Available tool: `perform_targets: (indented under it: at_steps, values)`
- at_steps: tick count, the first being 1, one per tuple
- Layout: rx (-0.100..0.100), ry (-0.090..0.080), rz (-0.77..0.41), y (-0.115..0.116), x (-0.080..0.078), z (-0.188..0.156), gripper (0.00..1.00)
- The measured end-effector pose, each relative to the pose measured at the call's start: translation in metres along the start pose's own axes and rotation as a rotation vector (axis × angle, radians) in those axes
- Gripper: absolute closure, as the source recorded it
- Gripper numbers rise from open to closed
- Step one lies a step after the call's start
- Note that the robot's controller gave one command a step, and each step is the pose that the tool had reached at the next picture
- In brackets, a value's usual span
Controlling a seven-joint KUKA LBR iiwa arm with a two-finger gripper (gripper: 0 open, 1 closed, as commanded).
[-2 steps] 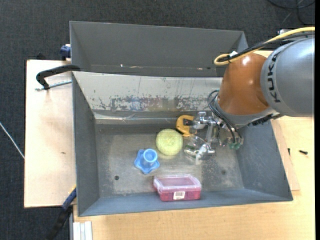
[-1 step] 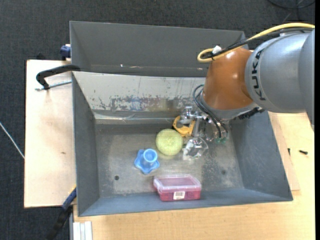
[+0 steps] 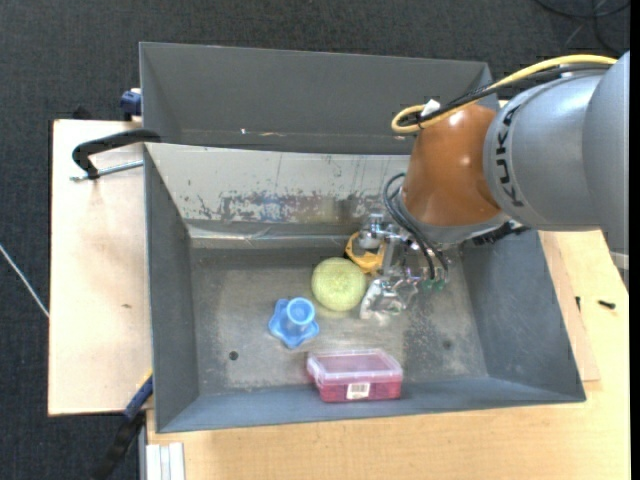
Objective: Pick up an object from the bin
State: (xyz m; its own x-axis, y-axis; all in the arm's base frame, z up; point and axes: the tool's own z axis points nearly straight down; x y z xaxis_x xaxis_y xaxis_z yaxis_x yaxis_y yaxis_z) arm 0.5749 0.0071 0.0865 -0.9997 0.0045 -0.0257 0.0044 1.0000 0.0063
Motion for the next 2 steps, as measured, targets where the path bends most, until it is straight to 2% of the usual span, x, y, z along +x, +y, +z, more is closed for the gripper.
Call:
perform_targets:
  at_steps: [1, 2]
  values:
    - [0.003, 0.007, 0.005, -0.003, 0.001, -0.006, 0.0]
    - [0.007, 0.011, 0.028, 0.037, -0.015, -0.001, 0.0]
